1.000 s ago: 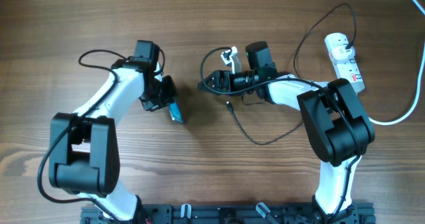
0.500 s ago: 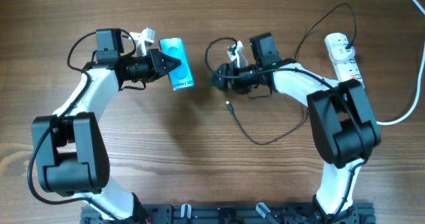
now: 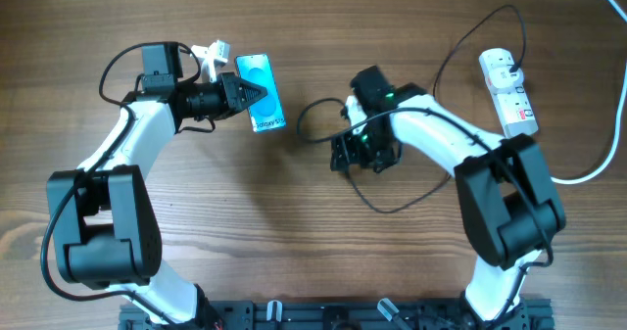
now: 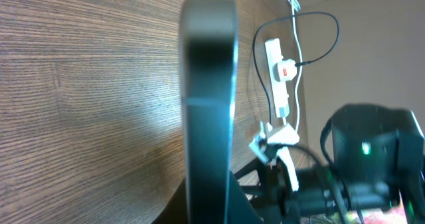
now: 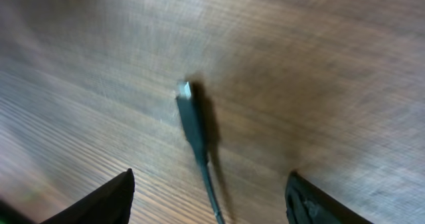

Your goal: Plug charger to phone and switch on socket

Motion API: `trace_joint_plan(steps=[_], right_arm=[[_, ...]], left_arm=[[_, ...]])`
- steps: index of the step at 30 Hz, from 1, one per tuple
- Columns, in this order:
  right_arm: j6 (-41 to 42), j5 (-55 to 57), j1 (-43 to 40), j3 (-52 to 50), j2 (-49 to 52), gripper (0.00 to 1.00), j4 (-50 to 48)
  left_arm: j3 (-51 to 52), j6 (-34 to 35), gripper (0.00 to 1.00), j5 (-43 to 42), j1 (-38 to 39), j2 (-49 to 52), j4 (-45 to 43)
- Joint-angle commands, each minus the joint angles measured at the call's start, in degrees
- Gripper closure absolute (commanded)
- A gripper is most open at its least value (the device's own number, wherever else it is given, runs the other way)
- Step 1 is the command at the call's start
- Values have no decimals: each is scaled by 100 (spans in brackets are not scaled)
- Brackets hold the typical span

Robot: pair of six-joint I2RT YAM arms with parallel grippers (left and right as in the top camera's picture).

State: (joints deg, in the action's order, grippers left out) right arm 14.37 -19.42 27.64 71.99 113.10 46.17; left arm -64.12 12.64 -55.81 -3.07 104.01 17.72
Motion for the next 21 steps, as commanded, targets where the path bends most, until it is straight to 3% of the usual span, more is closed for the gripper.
trace_joint_plan(steps=[1,4,6,7,10,18,20,21], right_arm=[[-61,1021,509,-164,216,42,197],[-63,1456,793,-157,216,70,385],[-63,2280,883,-192,219,89,531],[-28,2782,883,-260,219,94,494],[87,3641,824,-455,219,95,79],[-2,3598,81,-457,219,95,-354],[-254,3193,-94,-457,219,83,-378],[-234,3152,-164,-457,219,67,-409]], left_arm=[[-37,-153,96,-157,-15,17,-35],[-37,-151,96,-157,-15,17,-35],[-37,-151,96,-157,-15,17,-35],[-37,-151,96,-157,-15,17,-35],[-37,-149,96,-157,-15,17,-35],[-37,-127,96,-157,-15,17,-35],[-37,-127,96,-157,-15,17,-33],[-37,-127,96,-157,-15,17,-35]])
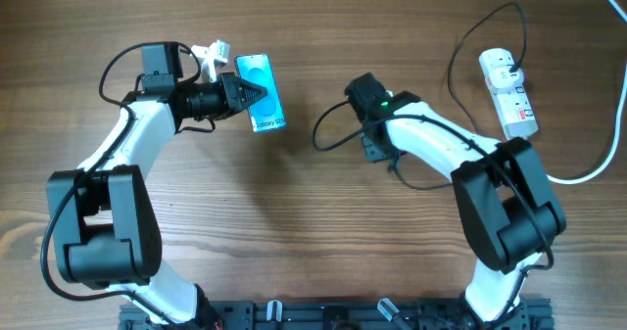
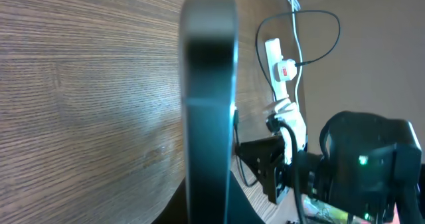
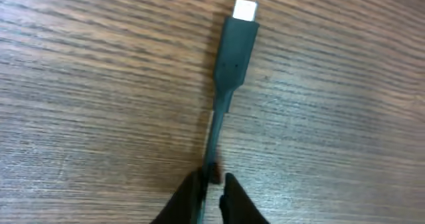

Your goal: Plug charger to phone and switch on socket

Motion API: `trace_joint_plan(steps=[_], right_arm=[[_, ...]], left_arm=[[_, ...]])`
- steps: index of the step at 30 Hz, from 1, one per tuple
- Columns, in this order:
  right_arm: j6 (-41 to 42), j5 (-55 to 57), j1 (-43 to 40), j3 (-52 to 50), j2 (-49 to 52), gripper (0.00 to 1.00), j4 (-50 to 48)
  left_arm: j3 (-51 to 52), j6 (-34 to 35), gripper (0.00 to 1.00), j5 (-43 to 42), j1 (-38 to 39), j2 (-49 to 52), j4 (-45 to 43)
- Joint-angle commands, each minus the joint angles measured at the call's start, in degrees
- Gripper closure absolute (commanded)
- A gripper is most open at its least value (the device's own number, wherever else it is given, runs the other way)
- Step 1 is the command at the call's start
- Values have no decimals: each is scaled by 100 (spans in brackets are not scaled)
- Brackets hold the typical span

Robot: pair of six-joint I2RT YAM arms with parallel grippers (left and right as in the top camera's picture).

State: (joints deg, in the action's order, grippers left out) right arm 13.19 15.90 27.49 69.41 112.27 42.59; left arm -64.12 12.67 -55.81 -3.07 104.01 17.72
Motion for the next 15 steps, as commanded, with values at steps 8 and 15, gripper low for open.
trace_joint_plan(steps=[8,15], right_arm=[[-127,-479,-308,-199,302,1,-448],[-363,-1156,-758,-203,302,44,-610]], left_arm=[[-37,-131,96,-157,-15,17,-33],[-37,-131,96,-157,-15,17,-35]])
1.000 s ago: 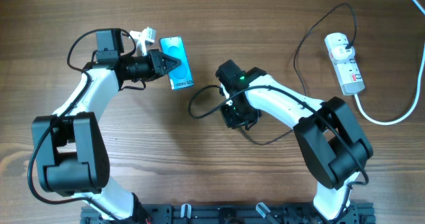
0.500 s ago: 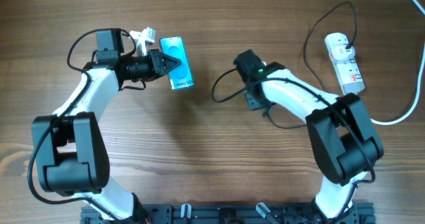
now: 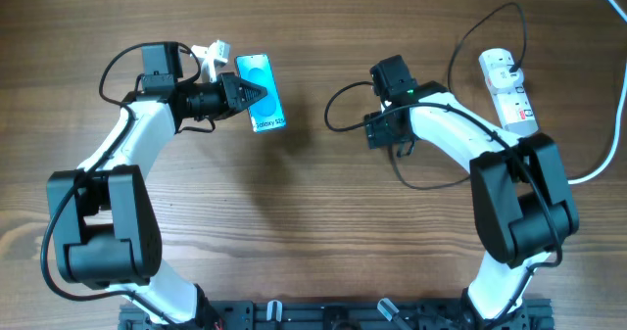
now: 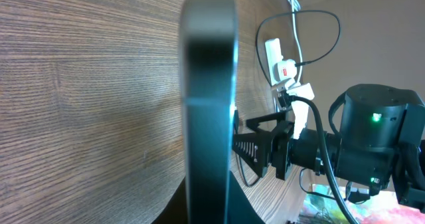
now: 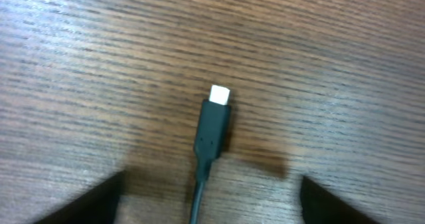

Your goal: Plug charger to phone and switch on socket

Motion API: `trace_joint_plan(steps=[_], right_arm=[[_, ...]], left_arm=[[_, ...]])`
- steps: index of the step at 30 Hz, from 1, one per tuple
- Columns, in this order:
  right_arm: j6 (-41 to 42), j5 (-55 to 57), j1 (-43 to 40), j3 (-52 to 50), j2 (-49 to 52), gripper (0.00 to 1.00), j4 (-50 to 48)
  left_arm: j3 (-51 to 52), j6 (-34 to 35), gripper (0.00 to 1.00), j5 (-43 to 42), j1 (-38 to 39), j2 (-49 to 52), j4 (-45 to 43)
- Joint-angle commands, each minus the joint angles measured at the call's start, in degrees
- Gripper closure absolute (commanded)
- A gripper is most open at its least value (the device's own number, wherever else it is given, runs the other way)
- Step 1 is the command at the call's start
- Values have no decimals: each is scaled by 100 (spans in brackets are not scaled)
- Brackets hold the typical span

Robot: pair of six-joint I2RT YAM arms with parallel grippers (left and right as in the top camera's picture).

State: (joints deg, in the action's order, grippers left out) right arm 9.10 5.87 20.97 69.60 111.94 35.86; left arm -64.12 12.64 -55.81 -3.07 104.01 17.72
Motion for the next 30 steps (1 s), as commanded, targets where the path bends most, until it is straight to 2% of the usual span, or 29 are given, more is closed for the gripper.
trace_joint_plan(steps=[1,2,4,6,12,16,20,27,30], right_arm=[[214,-151,-168,-223,334,60,44],[365,-179,-221,-223,337,66,-31],[437,-280,-225,-223,337,65,-92],[501,-278,-225,-223,341,70,-111],[448,-190,-225,-223,487,69,-348],[437,-190,-225,-223,496,76,-369],[391,-190,-225,-223,496,76,-470],[286,-190,-225,-223,496,95,-479],[308,-197,-225,-223,496,96,-485]], left_arm=[[-37,-127,96,-157,-15,17,-35],[-37,-129,96,-157,-15,17,-35],[-37,-127,96,-157,-15,17,-35],[-37,-127,96,-157,-15,17,-35],[-37,-105,96,-157,-15,17,-35],[-37,-107,96,-157,-15,17,-35],[-37,-105,96,-157,-15,17,-35],[-37,-105,96,-157,-15,17,-35],[-37,-105,96,-157,-15,17,-35]])
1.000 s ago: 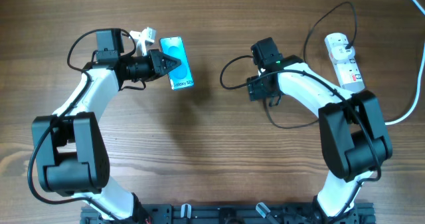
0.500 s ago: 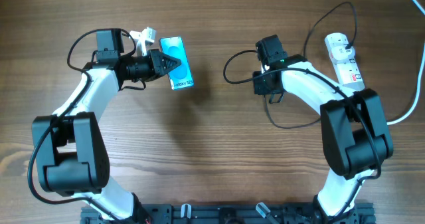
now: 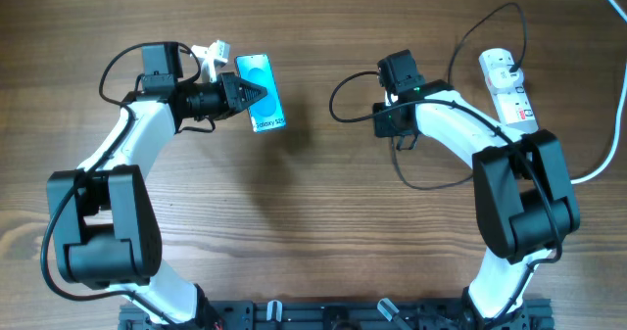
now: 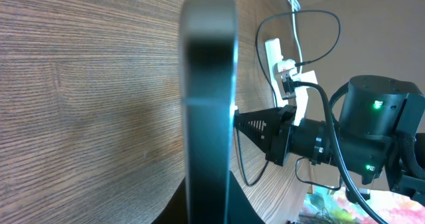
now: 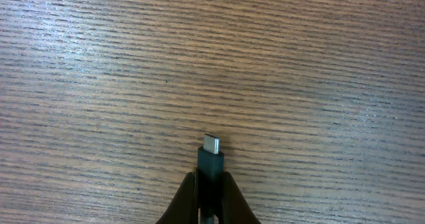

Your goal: Plug charger to phone and switch on socket

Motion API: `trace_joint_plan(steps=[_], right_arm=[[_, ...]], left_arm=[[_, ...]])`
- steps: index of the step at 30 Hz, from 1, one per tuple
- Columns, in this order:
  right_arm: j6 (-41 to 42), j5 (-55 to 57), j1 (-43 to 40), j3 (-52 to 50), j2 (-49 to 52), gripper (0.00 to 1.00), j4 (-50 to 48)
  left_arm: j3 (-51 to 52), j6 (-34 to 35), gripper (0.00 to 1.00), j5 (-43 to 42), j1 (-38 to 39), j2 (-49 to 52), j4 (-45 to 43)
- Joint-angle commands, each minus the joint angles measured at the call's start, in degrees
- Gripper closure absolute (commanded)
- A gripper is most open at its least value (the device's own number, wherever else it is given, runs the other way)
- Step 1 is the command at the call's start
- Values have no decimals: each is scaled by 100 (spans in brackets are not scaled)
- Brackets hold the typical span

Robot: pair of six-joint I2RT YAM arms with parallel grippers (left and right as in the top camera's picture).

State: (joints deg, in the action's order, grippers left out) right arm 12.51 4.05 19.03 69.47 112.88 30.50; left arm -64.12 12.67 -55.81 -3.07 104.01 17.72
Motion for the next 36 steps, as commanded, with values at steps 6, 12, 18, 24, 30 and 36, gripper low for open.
trace_joint_plan(steps=[6,12,18,24,30,36], right_arm=[[-42,-11,-31,-210,402,96,181],[-55,-162,-31,-197,348,95,367],[-33,-166,-31,-199,350,75,490],[-59,-157,-37,-127,310,96,514],[-922,-3276,-57,125,-946,96,734],[-1902,-6653,-57,81,-1270,96,424]], left_arm=[[-37,-107,96,-157,-15,17,-35],[-37,-109,96,-157,-15,17,-35],[-37,-109,96,-157,-15,17,-37],[-37,-109,96,-157,-15,17,-37],[-37,127,96,-376,-15,17,-251],[-39,181,96,-2625,-125,15,-1102]])
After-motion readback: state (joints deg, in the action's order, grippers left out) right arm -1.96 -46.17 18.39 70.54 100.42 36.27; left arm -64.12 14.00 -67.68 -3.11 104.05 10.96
